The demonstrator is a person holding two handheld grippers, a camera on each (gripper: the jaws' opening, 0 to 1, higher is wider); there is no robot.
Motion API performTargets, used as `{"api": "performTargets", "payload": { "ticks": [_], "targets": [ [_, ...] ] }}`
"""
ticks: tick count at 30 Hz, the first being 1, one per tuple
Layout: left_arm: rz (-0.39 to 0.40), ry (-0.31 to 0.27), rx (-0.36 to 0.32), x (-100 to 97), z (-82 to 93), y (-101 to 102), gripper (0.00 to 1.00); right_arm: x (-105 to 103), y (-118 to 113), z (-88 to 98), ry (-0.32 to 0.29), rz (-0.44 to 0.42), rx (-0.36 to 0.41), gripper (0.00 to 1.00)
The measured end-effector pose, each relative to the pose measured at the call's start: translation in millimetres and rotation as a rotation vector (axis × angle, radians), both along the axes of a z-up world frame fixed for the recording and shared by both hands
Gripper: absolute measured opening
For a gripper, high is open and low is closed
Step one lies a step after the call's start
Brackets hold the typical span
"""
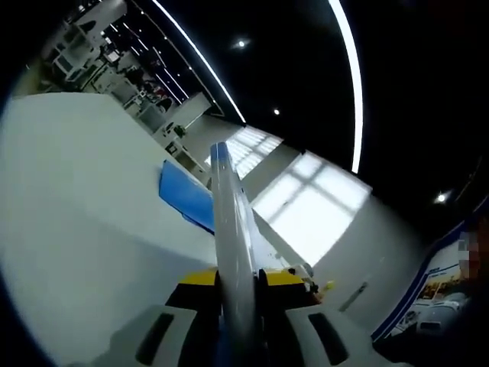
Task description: Organize the scattered folders on the table and sort them into different groups
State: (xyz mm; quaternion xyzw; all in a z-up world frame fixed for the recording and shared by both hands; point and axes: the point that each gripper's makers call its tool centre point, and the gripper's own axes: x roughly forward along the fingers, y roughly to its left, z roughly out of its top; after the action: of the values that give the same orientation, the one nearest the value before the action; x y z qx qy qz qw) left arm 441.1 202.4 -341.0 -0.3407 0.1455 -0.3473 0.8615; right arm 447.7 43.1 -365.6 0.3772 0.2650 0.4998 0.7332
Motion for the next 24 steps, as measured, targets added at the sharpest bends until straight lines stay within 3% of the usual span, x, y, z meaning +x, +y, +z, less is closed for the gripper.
{"api": "performTargets", "payload": {
  "ticks": [3, 8, 12, 17, 21, 24],
  "targets": [
    [0.01, 0.008, 0.011, 2.5, -6.9, 1.9, 0.23, 2.0, 0.8, -6.7, -0.063, -0.032, -0.08, 0.18],
    [0.03, 0.013, -0.014, 5.5, -17.0, 8.6, 0.23, -3.1, 6.5, -0.9, -0.098, -0.043, -0.073, 0.18],
    [0.053, 0.026, -0.005, 8.0, -25.8, 12.7, 0.23, 1.8, 9.4, -10.4, -0.191, -0.074, -0.202, 0.19],
    [0.062, 0.027, -0.03, 7.9, -24.3, 15.7, 0.23, -4.4, 17.2, -9.5, -0.231, -0.075, -0.234, 0.23],
    [0.067, 0.032, -0.006, 5.7, -28.9, 14.0, 0.23, -6.2, 13.5, -14.1, -0.247, -0.06, -0.247, 0.23],
    [0.076, 0.023, 0.034, 6.7, -31.8, 12.5, 0.23, -2.5, 10.6, -16.6, -0.304, -0.091, -0.296, 0.24]
  ]
}}
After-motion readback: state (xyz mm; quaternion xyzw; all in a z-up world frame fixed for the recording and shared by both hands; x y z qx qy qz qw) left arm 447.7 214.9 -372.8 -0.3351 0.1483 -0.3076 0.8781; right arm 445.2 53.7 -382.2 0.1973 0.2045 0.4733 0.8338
